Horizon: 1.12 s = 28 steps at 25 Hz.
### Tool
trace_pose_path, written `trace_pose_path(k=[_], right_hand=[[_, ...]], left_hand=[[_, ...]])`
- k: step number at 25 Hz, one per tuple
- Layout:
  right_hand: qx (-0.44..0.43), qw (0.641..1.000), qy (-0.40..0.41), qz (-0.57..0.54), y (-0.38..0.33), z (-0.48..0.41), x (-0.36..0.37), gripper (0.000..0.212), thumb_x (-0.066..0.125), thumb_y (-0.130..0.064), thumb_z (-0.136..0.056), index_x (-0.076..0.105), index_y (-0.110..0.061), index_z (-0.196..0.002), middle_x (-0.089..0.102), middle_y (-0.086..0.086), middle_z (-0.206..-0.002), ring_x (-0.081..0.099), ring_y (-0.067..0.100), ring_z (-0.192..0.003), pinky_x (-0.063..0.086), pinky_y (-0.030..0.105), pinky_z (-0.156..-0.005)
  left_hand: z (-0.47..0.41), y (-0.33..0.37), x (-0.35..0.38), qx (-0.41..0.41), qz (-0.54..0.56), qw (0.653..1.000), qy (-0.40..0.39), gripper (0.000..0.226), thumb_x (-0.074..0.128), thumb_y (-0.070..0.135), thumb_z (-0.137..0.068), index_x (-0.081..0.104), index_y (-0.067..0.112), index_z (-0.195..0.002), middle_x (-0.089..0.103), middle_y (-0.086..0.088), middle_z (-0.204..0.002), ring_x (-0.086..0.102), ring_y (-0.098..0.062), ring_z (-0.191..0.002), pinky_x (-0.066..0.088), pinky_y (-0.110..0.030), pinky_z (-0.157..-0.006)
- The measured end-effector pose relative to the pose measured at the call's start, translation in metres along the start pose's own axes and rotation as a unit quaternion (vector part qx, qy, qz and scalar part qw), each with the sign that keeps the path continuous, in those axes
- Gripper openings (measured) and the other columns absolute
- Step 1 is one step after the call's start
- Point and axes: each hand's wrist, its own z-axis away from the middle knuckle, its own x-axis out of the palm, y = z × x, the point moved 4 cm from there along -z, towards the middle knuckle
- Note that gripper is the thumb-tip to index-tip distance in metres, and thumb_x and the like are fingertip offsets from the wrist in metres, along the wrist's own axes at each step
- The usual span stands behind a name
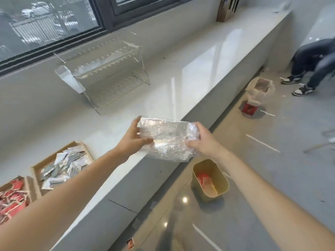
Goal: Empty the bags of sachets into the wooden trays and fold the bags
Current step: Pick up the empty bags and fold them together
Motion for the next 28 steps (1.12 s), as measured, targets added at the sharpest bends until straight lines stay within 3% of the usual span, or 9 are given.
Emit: trace_pose_path(k=[3,6,9,12,15,17,21,25,28], right_hand=[[0.031,0.996,0.078,-0.044,0.043,0.008,-0.039,0.062,0.077,-0.026,-0.073,0.045,-0.030,-0.125,0.063,0.004,-0.119,0.066,0.026,-0.104,0.057,0.052,-0.086],[0.070,0.984,0.142,-0.080,0.077,0.013,-0.064,0.054,0.075,-0.008,-0.080,0.047,-0.027,-0.121,0.065,0.002,-0.111,0.068,0.025,-0.100,0.060,0.048,-0.080],[0.110,0.968,0.195,-0.112,0.111,0.015,-0.076,0.053,0.073,-0.002,-0.082,0.045,-0.026,-0.121,0.064,0.001,-0.106,0.068,0.022,-0.095,0.061,0.041,-0.072],[0.151,0.950,0.249,-0.115,0.136,0.008,-0.084,0.058,0.070,0.001,-0.083,0.041,-0.024,-0.127,0.054,-0.006,-0.097,0.058,0.008,-0.079,0.051,0.019,-0.055],[0.196,0.926,0.303,-0.115,0.162,-0.009,-0.086,0.059,0.069,0.000,-0.081,0.042,-0.024,-0.127,0.056,-0.005,-0.100,0.057,0.007,-0.078,0.053,0.027,-0.061],[0.229,0.911,0.330,-0.095,0.181,-0.023,-0.085,0.057,0.068,-0.001,-0.081,0.042,-0.025,-0.126,0.054,-0.009,-0.097,0.053,0.007,-0.073,0.050,0.028,-0.064],[0.278,0.888,0.358,-0.074,0.226,-0.049,-0.088,0.054,0.063,-0.004,-0.086,0.041,-0.027,-0.129,0.046,-0.014,-0.092,0.042,0.007,-0.062,0.037,0.010,-0.051],[0.319,0.884,0.337,-0.063,0.295,-0.069,-0.087,0.054,0.061,-0.005,-0.089,0.038,-0.023,-0.135,0.050,-0.010,-0.106,0.052,0.011,-0.082,0.038,0.006,-0.060],[0.353,0.882,0.307,-0.061,0.362,-0.088,-0.086,0.054,0.059,-0.006,-0.092,0.035,-0.022,-0.138,0.050,0.002,-0.128,0.054,0.020,-0.110,0.046,0.024,-0.085]], left_hand=[[-0.031,0.011,0.056,0.029,-0.047,0.998,-0.030,0.089,0.072,0.005,-0.082,0.023,0.044,-0.146,0.053,-0.009,-0.113,0.067,-0.022,-0.082,0.055,-0.038,-0.082],[-0.058,0.018,0.099,0.055,-0.093,0.992,-0.061,0.082,0.072,0.008,-0.075,0.030,0.045,-0.135,0.056,-0.009,-0.108,0.066,-0.033,-0.089,0.057,-0.047,-0.080],[-0.089,0.010,0.137,0.067,-0.129,0.985,-0.093,0.062,0.072,0.007,-0.075,0.040,0.034,-0.121,0.054,0.001,-0.100,0.061,-0.029,-0.089,0.054,-0.044,-0.076],[-0.127,-0.004,0.169,0.067,-0.171,0.974,-0.134,0.047,0.073,0.009,-0.073,0.050,0.026,-0.110,0.051,0.005,-0.090,0.052,-0.022,-0.084,0.047,-0.040,-0.072],[-0.165,-0.026,0.194,0.069,-0.181,0.967,-0.166,0.040,0.070,0.008,-0.077,0.051,0.022,-0.109,0.047,0.009,-0.086,0.046,-0.016,-0.076,0.038,-0.029,-0.064],[-0.188,-0.045,0.213,0.073,-0.187,0.963,-0.179,0.037,0.068,0.008,-0.080,0.050,0.022,-0.110,0.048,0.007,-0.093,0.046,-0.015,-0.083,0.036,-0.025,-0.070],[-0.226,-0.085,0.252,0.053,-0.210,0.957,-0.195,0.039,0.066,0.009,-0.084,0.049,0.020,-0.118,0.045,-0.002,-0.119,0.045,-0.016,-0.100,0.033,-0.022,-0.087],[-0.251,-0.139,0.301,0.025,-0.248,0.947,-0.205,0.038,0.064,0.011,-0.088,0.046,0.019,-0.120,0.044,-0.005,-0.128,0.045,-0.015,-0.103,0.034,-0.024,-0.087],[-0.276,-0.194,0.349,0.007,-0.288,0.937,-0.199,0.039,0.066,0.013,-0.088,0.047,0.023,-0.120,0.046,-0.005,-0.131,0.048,-0.019,-0.113,0.038,-0.028,-0.088]])
